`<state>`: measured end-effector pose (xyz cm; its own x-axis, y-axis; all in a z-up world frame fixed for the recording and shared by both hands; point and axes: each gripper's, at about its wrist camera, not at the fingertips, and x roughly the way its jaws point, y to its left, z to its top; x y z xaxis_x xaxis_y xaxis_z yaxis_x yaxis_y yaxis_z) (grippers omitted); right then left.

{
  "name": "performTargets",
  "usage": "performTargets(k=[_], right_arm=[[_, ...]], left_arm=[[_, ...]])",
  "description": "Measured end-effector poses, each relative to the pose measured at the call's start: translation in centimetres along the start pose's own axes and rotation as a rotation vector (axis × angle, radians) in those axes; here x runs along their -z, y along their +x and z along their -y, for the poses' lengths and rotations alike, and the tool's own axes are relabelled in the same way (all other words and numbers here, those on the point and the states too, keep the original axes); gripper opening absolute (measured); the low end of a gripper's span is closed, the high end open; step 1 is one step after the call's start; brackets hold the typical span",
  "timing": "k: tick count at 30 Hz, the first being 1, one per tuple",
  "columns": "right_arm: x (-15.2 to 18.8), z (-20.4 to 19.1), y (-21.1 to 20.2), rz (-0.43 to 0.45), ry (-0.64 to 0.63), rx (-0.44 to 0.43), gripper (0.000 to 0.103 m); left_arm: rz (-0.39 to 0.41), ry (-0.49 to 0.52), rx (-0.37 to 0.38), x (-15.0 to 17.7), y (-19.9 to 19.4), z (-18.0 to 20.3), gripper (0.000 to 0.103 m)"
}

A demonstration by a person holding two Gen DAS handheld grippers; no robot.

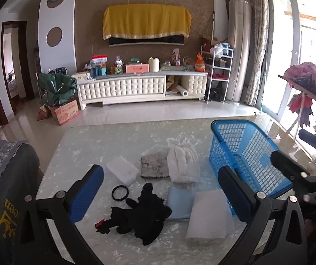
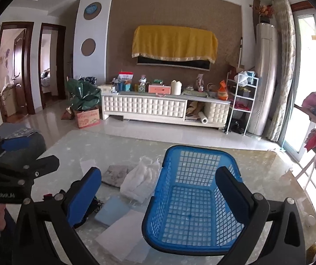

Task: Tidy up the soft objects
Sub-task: 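Lower the left tool onto the black plush toy while the right tool approaches the white padded mat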

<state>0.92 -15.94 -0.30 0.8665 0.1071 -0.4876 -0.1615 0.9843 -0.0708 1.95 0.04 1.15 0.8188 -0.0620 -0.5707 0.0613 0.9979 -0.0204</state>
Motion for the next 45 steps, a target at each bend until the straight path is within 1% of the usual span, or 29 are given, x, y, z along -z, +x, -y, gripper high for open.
performTargets(k=[6, 8, 12, 15, 18, 20, 24, 26, 28, 33, 35, 37, 39, 42, 44, 45], right_arm=[[-0.8, 0.7, 0.8, -0.061, 0.024, -0.012, 0.103], [-1.1, 0.6, 1.3, -0.096, 0.023, -0.021, 0.103], [-1.7, 0.6, 2.6, -0.181, 0.024, -0.053, 0.103], [-2.1, 0.8, 3.4, -0.226, 0.031, -0.058, 0.103], [-2.5, 0.0, 4.6, -0.285, 0.027, -0.073, 0.103], [-2.4, -0.6, 4.9, -0.311, 0.016, -0.084, 0.103], [-2.3, -2.6, 6.7, -0.385, -0.002, -0.154, 0.103], [-1.9, -3.9, 7.5, -0.415, -0.023, -0.179, 0.103], [-1.5, -5.0, 8.1, -0.447, -0.042, -0.2, 0.101], [-0.1, -6.6, 9.8, -0.544, -0.052, -0.275, 0.097], [0.5, -7.1, 10.3, -0.583, -0.062, -0.284, 0.097], [1.1, -7.3, 10.8, -0.629, -0.061, -0.287, 0.095], [1.3, -7.5, 11.6, -0.676, -0.065, -0.258, 0.095], [2.5, -7.7, 12.0, -0.736, -0.052, -0.25, 0.095], [2.8, -8.1, 11.8, -0.736, -0.088, -0.215, 0.094], [3.0, -8.2, 11.8, -0.744, -0.092, -0.214, 0.095]], left_arm=[[-0.045, 0.012, 0.02, -0.9, 0.3, -1.9, 0.103], [-0.066, 0.014, 0.03, -1.4, 0.6, -2.7, 0.103], [-0.096, 0.03, 0.016, -2.5, 1.4, -4.4, 0.103], [-0.118, 0.033, 0.029, -2.9, 2.0, -5.7, 0.103], [-0.159, 0.04, 0.049, -2.8, 3.1, -6.8, 0.103], [-0.186, 0.042, 0.057, -2.4, 3.9, -7.5, 0.103], [-0.238, 0.039, 0.101, -1.1, 5.8, -9.2, 0.103], [-0.258, 0.05, 0.105, -0.8, 6.5, -9.8, 0.103], [-0.285, 0.078, 0.109, -0.1, 7.3, -10.0, 0.103], [-0.334, 0.165, 0.162, 1.7, 8.5, -10.1, 0.103], [-0.355, 0.191, 0.167, 2.4, 9.1, -10.1, 0.103], [-0.393, 0.237, 0.171, 3.3, 10.0, -9.6, 0.103], [-0.403, 0.264, 0.2, 3.8, 10.5, -9.4, 0.103], [-0.427, 0.297, 0.21, 4.6, 11.4, -9.2, 0.103], [-0.449, 0.318, 0.201, 5.0, 11.8, -9.1, 0.103], [-0.452, 0.33, 0.205, 5.2, 11.9, -9.0, 0.103]])
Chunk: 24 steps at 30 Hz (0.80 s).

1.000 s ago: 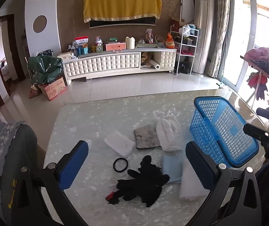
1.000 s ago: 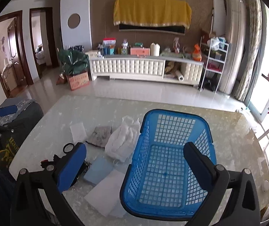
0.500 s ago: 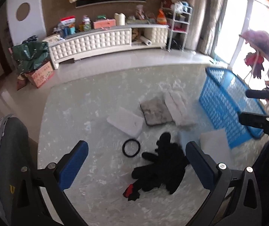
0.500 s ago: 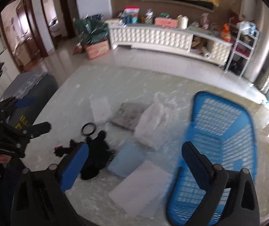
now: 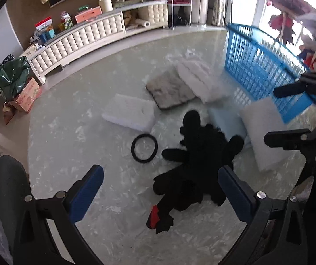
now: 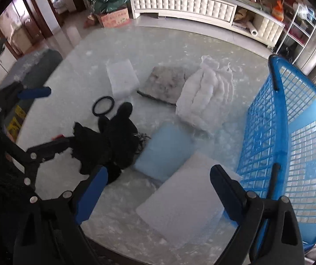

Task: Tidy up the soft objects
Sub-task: 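Lower the left tool onto the black plush toy while the right tool approaches the white padded mat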

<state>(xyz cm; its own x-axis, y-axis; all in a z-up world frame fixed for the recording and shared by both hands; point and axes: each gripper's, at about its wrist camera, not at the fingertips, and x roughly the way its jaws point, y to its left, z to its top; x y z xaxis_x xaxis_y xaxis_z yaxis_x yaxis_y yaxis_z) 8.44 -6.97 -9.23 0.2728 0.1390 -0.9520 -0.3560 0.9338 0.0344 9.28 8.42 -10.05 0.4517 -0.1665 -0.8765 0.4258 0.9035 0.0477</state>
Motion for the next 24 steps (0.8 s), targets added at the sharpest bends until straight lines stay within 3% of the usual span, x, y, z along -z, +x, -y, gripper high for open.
performTargets(k=[8, 17, 24], right_arm=[[1.1, -1.0, 0.1, -0.04, -0.038, -0.002, 0.094], [2.4, 1.3, 1.8, -0.141, 0.059, 0.082, 0.091], [3.7, 3.0, 3.4, -0.209, 0.121, 0.128, 0.091]], left_arm=[[0.002, 0.05, 0.044, 0.5, 1.5, 0.2, 0.103], [0.013, 0.179, 0.124, 0.0, 2.8, 2.5, 0.103], [-0.05, 0.253, 0.14, -0.6, 6.1, 3.7, 0.103]])
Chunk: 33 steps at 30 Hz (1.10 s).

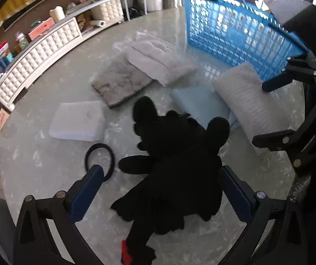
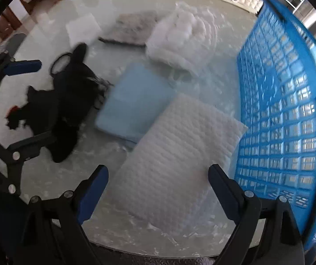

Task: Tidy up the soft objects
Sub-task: 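Lower the left tool onto the black plush toy while the right tool approaches the white padded mat, then close the left tool on the black plush toy while the right tool grasps the white padded mat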

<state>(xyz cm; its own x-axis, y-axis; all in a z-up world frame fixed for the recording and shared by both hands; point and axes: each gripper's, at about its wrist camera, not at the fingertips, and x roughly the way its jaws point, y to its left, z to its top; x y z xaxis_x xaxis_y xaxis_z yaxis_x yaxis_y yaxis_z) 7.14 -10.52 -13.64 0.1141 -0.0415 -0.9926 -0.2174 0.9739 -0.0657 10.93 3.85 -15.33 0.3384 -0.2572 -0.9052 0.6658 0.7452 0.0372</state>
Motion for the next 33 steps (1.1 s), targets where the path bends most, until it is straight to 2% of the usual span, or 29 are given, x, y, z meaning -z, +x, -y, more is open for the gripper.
performTargets(k=[3, 6, 8, 9, 11, 12, 14, 16, 21, 26, 29, 33], right_arm=[[0.2, 0.7, 0.7, -0.022, 0.024, 0.004, 0.091], [0.4, 1.2, 0.5, -0.022, 0.029, 0.006, 0.091], [0.2, 1.1, 0.8, -0.02, 0.024, 0.008, 0.088], [0.2, 1.1, 1.0, -0.02, 0.019, 0.013, 0.087], [0.5, 1.0, 1.1, -0.009, 0.016, 0.016, 0.082], [0.6, 1.1, 0.9, -0.005, 0.018, 0.014, 0.081], [1.0, 0.5, 1.8, 0.007, 0.024, 0.013, 0.072], [1.5, 0.9, 1.5, 0.022, 0.03, 0.012, 0.066], [3.2, 2.0, 0.2, 0.055, 0.022, 0.013, 0.055], [5.6, 1.4, -1.0, 0.076, 0.032, -0.01, 0.025], [6.4, 0.9, -2.3, 0.091, 0.021, -0.011, 0.02], [7.5, 0.3, -4.1, 0.113, 0.011, -0.016, 0.017]], left_arm=[[-0.017, 0.042, 0.003, -0.4, 0.9, 0.8, 0.103], [-0.059, 0.052, -0.039, -0.5, 2.2, 1.1, 0.103], [-0.094, 0.045, -0.03, -0.3, 3.0, 1.1, 0.094], [-0.105, 0.042, -0.031, -0.2, 3.3, 1.0, 0.092], [-0.101, 0.033, -0.016, -0.2, 3.0, 0.8, 0.081], [-0.1, 0.025, -0.004, -0.2, 2.8, 0.7, 0.078], [-0.099, 0.014, 0.013, -0.1, 2.7, 0.6, 0.067], [-0.101, -0.004, 0.046, 0.2, 2.4, 0.6, 0.061], [-0.109, -0.039, 0.061, 1.3, 1.7, 0.8, 0.056], [-0.084, -0.087, 0.031, 2.8, -1.5, 0.6, 0.054], [-0.033, -0.103, 0.026, 3.3, -4.2, 0.8, 0.054], [0.014, -0.121, 0.014, 3.6, -6.9, 1.5, 0.054]])
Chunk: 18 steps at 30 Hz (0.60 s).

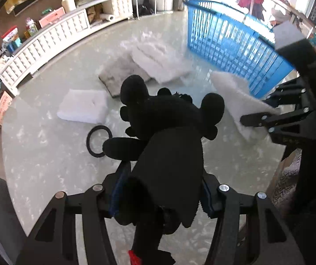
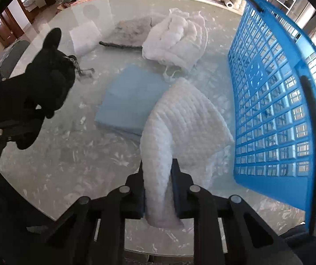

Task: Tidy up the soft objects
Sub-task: 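Close the left tool on the black plush toy while the right tool grasps the white padded mat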

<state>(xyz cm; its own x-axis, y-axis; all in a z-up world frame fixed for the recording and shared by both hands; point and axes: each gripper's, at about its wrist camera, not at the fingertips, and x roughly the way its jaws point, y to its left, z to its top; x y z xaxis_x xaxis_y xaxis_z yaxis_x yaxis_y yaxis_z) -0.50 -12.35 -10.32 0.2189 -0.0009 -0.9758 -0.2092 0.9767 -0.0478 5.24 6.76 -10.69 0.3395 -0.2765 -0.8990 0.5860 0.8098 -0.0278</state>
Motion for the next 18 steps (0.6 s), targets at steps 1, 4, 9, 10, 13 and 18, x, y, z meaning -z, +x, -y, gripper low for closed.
performTargets(k=[1, 4, 9, 10, 13, 18], right_arm=[[0.3, -0.3, -0.8, 0.012, 0.0, -0.004, 0.016], [0.6, -1.5, -3.2, 0.048, -0.017, -0.002, 0.016], [1.7, -2.9, -7.1, 0.105, -0.036, -0.002, 0.015], [2.0, -3.1, -8.1, 0.119, -0.045, 0.004, 0.015], [2.4, -3.0, -10.2, 0.149, -0.064, 0.014, 0.015], [1.5, -1.9, -13.5, 0.215, -0.098, 0.048, 0.015]], left_arm=[[0.012, -0.004, 0.004, 0.0, -0.8, 0.2, 0.054], [0.047, -0.009, 0.007, 0.0, -2.5, 0.5, 0.054], [0.082, -0.025, 0.004, -0.6, -3.8, 1.8, 0.054], [0.092, -0.027, 0.003, -0.8, -4.1, 2.0, 0.054], [0.11, -0.041, 0.001, -1.3, -4.9, 2.4, 0.054], [0.128, -0.052, -0.014, -2.6, -5.7, 3.1, 0.054]])
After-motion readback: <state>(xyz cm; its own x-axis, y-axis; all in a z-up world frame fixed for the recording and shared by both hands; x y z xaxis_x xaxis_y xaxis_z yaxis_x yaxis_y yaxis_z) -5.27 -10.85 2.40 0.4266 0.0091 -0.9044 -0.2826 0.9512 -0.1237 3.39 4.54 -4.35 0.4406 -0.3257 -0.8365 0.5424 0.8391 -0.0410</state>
